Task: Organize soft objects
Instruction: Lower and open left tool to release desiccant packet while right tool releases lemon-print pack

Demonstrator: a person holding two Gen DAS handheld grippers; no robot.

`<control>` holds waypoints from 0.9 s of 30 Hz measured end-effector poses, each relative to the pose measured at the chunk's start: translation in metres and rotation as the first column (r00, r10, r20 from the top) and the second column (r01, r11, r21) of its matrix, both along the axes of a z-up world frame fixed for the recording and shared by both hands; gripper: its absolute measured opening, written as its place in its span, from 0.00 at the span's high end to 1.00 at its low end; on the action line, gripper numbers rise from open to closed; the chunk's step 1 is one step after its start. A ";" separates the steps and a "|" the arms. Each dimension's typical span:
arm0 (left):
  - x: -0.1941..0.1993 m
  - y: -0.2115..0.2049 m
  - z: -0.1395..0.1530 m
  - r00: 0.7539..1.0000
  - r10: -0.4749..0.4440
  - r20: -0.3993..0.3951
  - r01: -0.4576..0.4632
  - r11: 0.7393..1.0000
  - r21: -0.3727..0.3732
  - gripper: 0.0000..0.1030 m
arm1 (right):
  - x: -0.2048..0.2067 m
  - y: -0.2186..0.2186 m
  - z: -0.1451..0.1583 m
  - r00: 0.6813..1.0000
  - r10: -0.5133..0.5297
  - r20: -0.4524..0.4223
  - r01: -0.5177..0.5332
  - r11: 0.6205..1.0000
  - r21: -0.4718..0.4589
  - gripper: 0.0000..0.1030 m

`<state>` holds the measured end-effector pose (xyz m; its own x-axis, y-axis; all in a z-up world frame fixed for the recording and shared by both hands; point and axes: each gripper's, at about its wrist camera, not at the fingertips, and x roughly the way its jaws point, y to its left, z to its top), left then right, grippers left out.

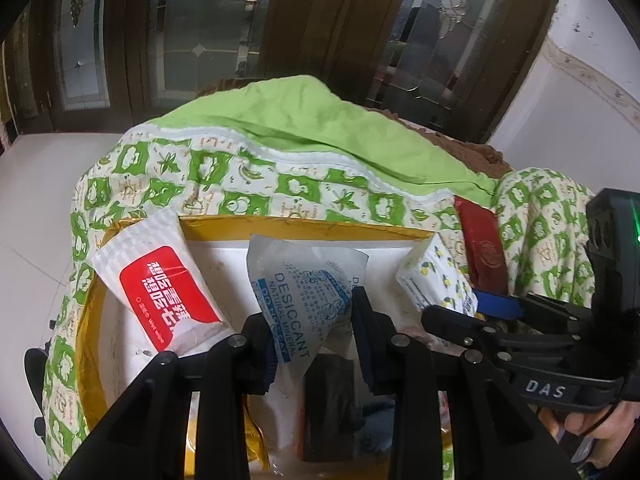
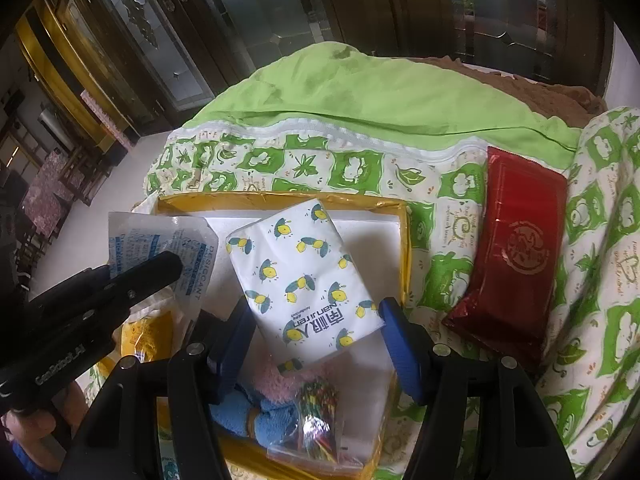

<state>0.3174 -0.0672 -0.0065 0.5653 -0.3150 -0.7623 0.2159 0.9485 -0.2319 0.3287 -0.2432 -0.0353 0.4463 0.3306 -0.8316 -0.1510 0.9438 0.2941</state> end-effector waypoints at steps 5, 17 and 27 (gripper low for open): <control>0.005 0.009 -0.012 1.000 0.021 -0.022 -0.021 1.000 0.020 0.70 | 0.007 0.002 -0.002 1.000 0.007 -0.001 -0.007 1.000 0.016 0.34; 0.006 0.047 -0.029 0.995 0.085 -0.057 -0.082 0.995 0.047 0.69 | 0.014 0.015 -0.017 0.998 0.039 -0.045 -0.038 0.999 0.011 0.35; 0.001 0.039 -0.033 0.997 0.070 -0.046 -0.066 0.995 0.077 0.65 | 0.010 0.023 -0.020 0.998 0.065 -0.004 -0.065 0.996 -0.060 0.35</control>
